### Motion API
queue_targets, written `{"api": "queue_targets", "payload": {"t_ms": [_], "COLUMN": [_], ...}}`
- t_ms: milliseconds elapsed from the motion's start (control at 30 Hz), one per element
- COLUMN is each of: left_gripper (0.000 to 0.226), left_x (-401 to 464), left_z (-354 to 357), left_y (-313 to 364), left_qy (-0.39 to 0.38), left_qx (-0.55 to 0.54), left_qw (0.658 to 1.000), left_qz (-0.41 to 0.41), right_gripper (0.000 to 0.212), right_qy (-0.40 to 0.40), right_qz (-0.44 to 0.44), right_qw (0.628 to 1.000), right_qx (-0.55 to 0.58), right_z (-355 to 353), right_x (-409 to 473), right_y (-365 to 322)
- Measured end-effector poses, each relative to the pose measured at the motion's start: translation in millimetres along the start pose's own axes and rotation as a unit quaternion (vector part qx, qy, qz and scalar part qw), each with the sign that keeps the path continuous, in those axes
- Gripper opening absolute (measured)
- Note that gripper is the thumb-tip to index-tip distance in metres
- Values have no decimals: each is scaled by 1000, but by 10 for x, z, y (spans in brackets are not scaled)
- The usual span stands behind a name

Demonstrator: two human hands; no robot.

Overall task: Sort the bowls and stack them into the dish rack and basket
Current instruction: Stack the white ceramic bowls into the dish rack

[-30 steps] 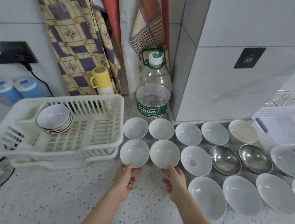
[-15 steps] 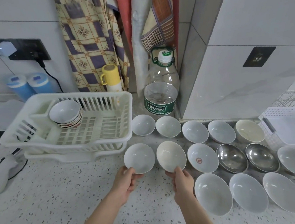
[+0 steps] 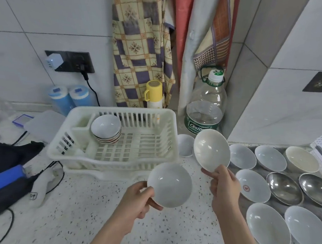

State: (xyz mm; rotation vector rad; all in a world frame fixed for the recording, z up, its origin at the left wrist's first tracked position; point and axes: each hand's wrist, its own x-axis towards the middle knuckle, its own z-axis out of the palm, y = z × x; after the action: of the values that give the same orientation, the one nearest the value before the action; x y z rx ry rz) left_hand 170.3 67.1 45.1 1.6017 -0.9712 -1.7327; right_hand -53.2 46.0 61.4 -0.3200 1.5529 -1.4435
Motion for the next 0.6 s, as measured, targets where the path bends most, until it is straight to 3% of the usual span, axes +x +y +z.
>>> {"api": "queue_targets", "payload": {"t_ms": [200, 367, 600], "left_gripper": [31, 27, 26], "left_x": [-55, 73, 503], "left_z": [-719, -1204, -1659], "left_y": [238, 411, 602], "left_qy": [75, 165, 213], "left_qx": [-33, -25, -74], "left_qw": [995, 981, 964], "left_qz": [50, 100, 140], "right_gripper": [16, 16, 28], "right_qy": [-76, -135, -144], "right_qz": [-75, -107, -69], "right_qw": [993, 961, 925], "right_qx": [-48, -217, -344], "right_z": [705, 1296, 1911], "right_x": [-60, 115, 480], "right_y": [-164, -128, 195]}}
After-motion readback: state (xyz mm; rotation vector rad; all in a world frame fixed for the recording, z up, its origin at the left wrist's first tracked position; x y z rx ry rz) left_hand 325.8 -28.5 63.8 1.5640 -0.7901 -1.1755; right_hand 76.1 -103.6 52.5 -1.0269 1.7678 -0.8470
